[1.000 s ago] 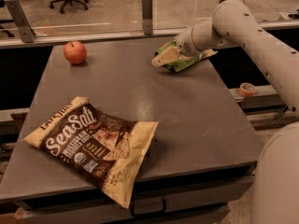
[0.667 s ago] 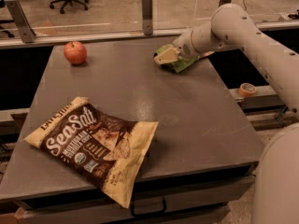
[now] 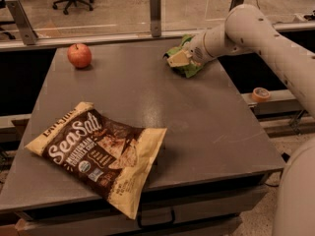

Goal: Move green rice chip bag near brown chip bag

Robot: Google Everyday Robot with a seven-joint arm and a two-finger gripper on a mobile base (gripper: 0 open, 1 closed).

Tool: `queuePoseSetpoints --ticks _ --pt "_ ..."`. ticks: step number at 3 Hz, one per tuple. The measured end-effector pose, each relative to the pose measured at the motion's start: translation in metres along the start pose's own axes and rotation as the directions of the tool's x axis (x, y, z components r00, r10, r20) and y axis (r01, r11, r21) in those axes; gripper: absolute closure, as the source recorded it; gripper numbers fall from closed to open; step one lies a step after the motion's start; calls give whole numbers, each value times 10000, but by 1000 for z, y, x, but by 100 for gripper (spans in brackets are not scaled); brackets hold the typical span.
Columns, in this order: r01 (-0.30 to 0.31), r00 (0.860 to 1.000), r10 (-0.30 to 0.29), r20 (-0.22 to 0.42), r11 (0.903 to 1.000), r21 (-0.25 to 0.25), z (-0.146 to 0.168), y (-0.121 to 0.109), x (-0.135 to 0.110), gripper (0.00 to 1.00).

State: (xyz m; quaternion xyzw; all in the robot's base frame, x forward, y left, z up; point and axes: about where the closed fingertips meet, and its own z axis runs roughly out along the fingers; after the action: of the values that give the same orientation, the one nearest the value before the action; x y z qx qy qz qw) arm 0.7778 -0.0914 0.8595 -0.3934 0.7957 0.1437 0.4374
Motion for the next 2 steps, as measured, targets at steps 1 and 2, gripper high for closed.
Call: queuePoseSetpoints --ticks 1,2 --pt "943 9935 -947 636 9955 92 -28 10 -30 100" --pt "2930 9346 -3045 1837 9521 875 -101 33 -100 100"
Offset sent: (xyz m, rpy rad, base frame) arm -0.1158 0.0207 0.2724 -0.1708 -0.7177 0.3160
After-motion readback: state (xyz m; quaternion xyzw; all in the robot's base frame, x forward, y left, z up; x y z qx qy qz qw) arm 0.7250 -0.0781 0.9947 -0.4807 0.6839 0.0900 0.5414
